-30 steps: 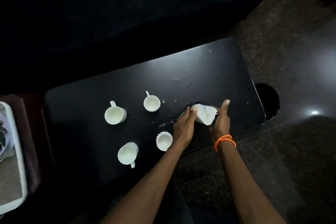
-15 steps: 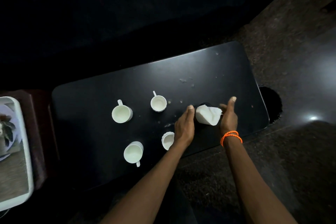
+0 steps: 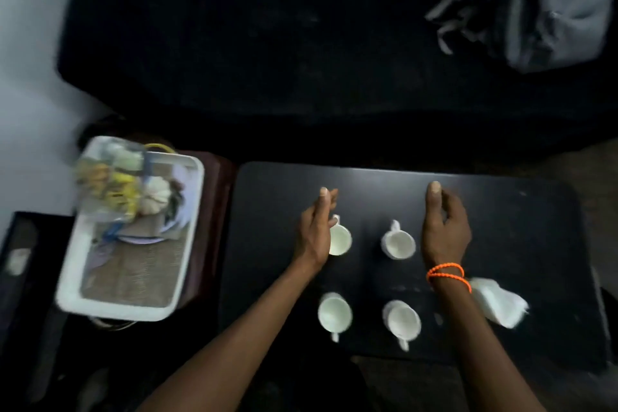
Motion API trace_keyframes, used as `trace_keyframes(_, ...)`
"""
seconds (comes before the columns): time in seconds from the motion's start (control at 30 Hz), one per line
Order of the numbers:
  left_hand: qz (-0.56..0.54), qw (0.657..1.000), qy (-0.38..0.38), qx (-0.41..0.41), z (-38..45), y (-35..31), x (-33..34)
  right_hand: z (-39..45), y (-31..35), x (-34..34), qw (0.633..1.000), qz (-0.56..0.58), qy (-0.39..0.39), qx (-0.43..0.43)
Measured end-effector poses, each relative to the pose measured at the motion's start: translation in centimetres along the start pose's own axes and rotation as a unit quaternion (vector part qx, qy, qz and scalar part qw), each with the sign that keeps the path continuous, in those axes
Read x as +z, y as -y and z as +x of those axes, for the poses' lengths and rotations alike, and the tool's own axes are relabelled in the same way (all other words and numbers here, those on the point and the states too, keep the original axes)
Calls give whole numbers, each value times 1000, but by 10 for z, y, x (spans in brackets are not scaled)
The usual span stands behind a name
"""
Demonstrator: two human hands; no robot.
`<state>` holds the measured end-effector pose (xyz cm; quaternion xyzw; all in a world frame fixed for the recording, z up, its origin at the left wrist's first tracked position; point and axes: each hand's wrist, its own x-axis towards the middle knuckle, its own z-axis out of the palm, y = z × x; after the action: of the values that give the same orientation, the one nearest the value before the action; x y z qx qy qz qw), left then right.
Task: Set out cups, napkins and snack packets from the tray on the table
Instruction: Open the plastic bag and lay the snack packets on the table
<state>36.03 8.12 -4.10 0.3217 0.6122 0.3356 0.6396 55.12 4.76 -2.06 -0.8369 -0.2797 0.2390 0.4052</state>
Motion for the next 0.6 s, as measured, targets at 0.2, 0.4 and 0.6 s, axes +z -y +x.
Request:
trace_keyframes(0.2,-53,982,-179,33,42,-53,-169,-72,93,146,978,66,198,-3)
trace_keyframes(0.4,-123,916,-381,36,45,-44,-310,-160,151,277,903,27,426,-56)
trace_keyframes(0.6,-144,849,-500,-87,48,-28,-395,-213,178,356,856,-30,514,-49)
